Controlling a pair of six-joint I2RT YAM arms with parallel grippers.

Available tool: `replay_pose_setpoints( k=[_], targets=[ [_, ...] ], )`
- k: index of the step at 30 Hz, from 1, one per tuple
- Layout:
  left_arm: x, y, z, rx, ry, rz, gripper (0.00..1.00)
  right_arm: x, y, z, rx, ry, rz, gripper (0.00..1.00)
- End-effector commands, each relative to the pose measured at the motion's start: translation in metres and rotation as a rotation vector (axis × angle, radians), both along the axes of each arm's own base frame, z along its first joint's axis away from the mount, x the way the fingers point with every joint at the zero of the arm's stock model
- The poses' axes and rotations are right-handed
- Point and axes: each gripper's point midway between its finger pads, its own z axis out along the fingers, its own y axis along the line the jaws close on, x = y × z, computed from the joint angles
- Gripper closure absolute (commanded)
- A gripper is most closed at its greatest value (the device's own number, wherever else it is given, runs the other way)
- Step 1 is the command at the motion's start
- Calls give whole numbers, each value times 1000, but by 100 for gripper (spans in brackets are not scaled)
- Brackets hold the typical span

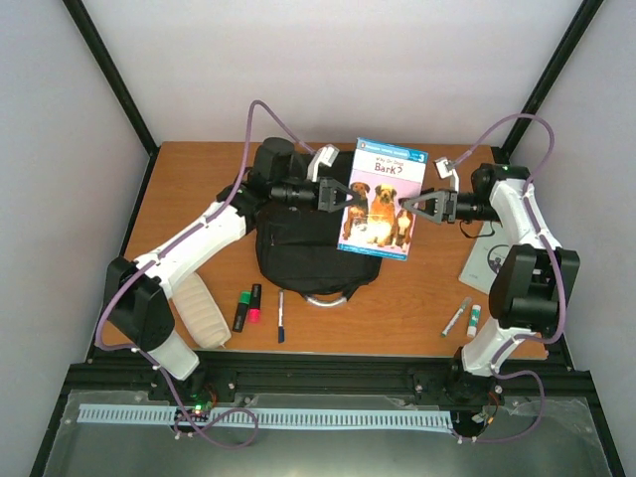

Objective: Pack the student bag
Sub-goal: Pick up the book from the center of the board.

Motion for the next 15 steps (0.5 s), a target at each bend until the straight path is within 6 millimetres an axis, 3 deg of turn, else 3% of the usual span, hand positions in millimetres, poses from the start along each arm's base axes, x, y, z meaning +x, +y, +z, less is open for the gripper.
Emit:
replay_pose_setpoints(
  k=[1, 9, 15],
  targets=[
    [19, 12, 10, -16, -55, 93, 99, -8, 2, 31, 161, -12, -4, 12],
    [27, 11, -15, 29, -26, 111, 99, -22, 3, 40, 159, -52, 9, 27],
    [32, 10, -30, 56, -14, 115, 99, -21, 3, 39, 161, -30, 12, 48]
  ],
)
